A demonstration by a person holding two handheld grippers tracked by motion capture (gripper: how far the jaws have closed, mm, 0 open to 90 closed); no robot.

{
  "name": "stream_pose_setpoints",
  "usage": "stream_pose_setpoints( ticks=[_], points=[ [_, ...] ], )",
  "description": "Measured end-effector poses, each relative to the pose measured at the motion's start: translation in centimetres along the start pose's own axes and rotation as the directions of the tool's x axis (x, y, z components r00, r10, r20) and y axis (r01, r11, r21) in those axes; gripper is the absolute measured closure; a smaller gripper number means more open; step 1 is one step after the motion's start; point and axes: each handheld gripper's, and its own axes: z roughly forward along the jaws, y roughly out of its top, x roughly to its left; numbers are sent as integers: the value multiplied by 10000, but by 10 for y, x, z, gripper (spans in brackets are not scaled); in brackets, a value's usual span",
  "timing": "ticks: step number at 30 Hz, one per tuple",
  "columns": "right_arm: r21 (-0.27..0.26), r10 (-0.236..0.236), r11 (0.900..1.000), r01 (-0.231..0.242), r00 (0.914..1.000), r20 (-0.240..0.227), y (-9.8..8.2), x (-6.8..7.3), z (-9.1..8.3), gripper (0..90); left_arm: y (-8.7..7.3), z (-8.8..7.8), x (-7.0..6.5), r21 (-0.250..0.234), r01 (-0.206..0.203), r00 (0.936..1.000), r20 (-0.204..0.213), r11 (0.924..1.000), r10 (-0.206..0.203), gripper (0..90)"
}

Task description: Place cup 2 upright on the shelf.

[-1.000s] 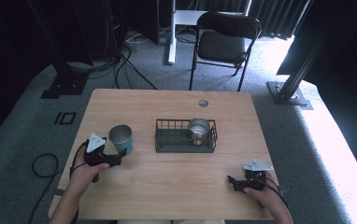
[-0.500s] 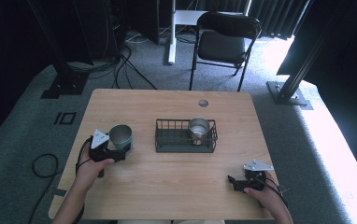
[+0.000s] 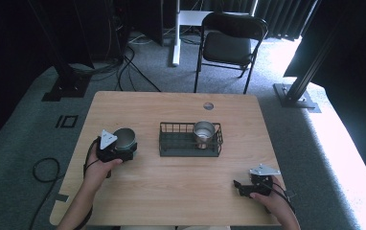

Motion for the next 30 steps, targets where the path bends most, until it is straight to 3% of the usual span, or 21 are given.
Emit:
stream_pose_setpoints(
  ticks=[8, 16, 24, 30],
  points=[
    [3, 5, 10000, -5, 10000, -3, 0, 0, 0, 112, 0, 3, 0, -48, -79, 9994, -346, 10000, 77, 133],
    [6, 0, 10000, 0, 10000, 0, 0, 0, 0, 112, 2, 2, 2, -211, -295, 9996, -9, 9993, 294, 137],
    [5, 3, 10000, -3, 10000, 5, 0, 0, 0, 112, 16, -8, 3, -369, -266, 9993, 252, 9990, 275, 138],
    [4, -2, 10000, 2, 10000, 3, 0, 0, 0, 112, 34, -15, 0, -753, -144, 9989, 430, 9971, 177, 138]
  ],
)
